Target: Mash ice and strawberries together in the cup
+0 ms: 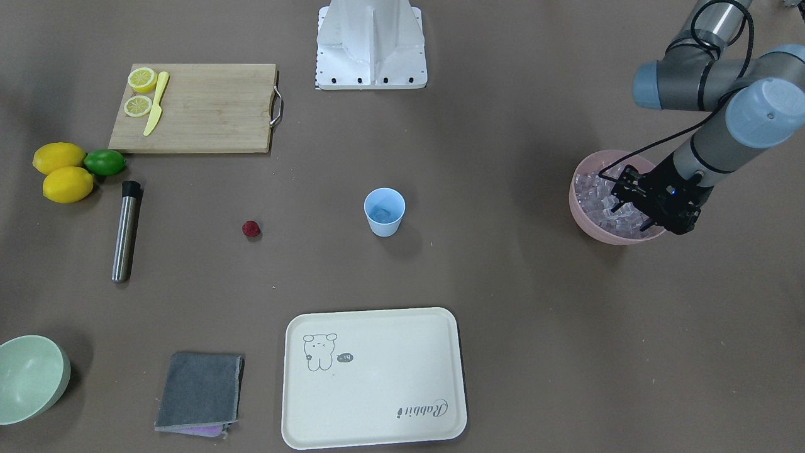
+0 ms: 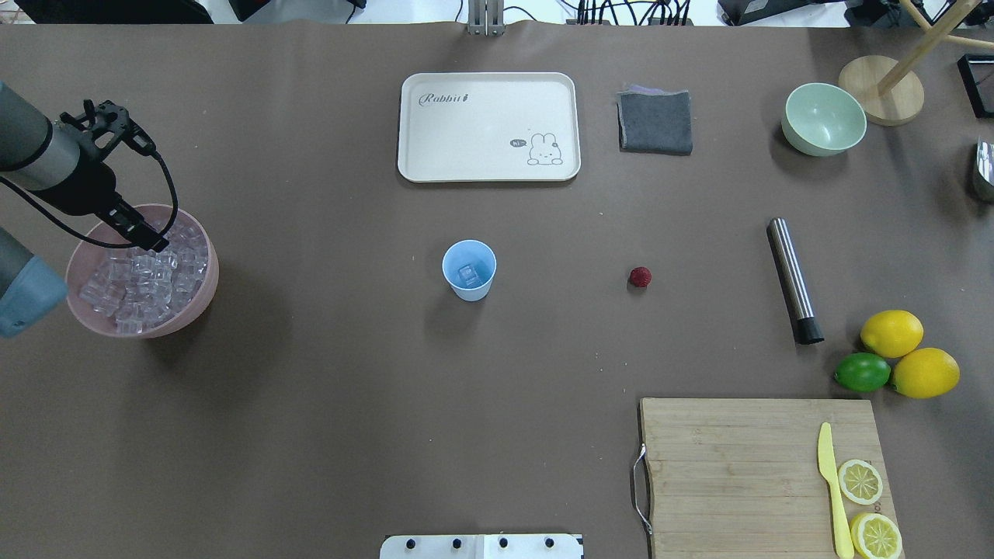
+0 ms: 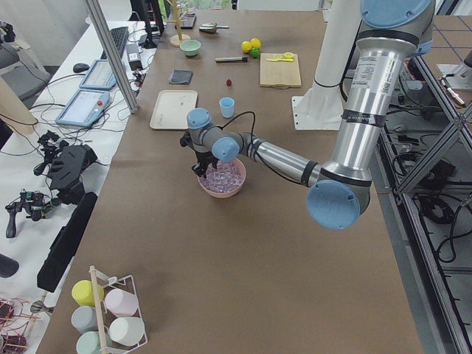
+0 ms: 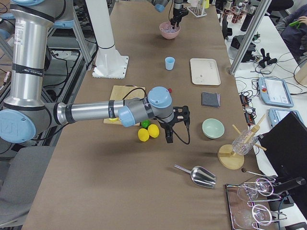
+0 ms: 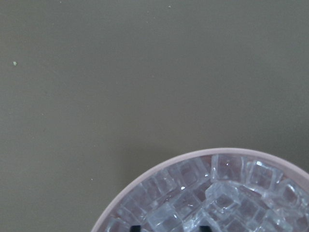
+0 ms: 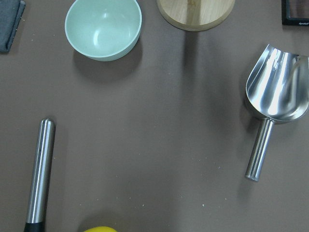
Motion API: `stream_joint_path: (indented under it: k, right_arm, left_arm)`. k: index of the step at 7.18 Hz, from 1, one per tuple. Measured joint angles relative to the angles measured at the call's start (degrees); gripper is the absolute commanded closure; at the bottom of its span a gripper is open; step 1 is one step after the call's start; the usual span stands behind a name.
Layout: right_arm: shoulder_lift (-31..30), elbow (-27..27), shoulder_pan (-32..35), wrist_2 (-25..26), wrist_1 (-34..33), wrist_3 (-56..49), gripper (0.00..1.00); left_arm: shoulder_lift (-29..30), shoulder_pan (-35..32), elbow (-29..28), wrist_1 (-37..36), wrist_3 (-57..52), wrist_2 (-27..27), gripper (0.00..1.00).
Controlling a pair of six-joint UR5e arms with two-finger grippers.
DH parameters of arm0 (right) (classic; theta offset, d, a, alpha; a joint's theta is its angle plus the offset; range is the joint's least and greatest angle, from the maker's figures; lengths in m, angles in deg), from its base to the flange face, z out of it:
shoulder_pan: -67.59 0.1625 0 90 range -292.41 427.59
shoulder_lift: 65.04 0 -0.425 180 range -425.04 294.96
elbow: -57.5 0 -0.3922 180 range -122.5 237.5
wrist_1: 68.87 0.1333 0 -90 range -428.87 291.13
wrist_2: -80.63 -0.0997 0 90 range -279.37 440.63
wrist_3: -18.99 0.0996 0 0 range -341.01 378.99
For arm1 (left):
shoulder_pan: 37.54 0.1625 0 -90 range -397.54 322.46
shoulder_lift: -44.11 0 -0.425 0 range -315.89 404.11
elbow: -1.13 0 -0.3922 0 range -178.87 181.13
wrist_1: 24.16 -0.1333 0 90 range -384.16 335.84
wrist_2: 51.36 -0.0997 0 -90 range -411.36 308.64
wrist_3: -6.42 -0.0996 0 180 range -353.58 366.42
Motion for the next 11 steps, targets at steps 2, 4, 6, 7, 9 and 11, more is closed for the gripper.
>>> stream_joint_path:
  k: [2,4,6,7,9,11]
  right_arm:
    - [0.06,0.01,-0.02,0.06,-0.02,0.06,0.00]
    - [0.16,0.01,-0.07,0.08,-0.04,0.07,0.00]
    - [0.34,0.01,-0.14,0.03,-0.08,0.48,0.00]
    - [0.44,0.01,-0.20,0.01,-0.09,1.13,0.00]
    - [0.50,0.02,-0.30,0.06,-0.09,1.67,0.00]
    - [0.51,0.02,-0.35,0.09,-0.09,1.73,0.00]
  left_arm:
    - [-0.12,0.19,-0.04,0.23,5.33,-0.02,0.19]
    - [-0.35,0.34,0.01,0.46,11.10,-0.01,0.17]
    - [-0.41,0.78,-0.01,0.58,16.56,-0.14,0.17]
    - [-0.44,1.05,-0.03,0.60,18.28,-0.19,0.17]
    - [-0.49,1.36,-0.15,0.67,19.26,-1.04,0.17]
    - [-0.50,1.41,-0.60,1.54,19.32,-1.47,0.18]
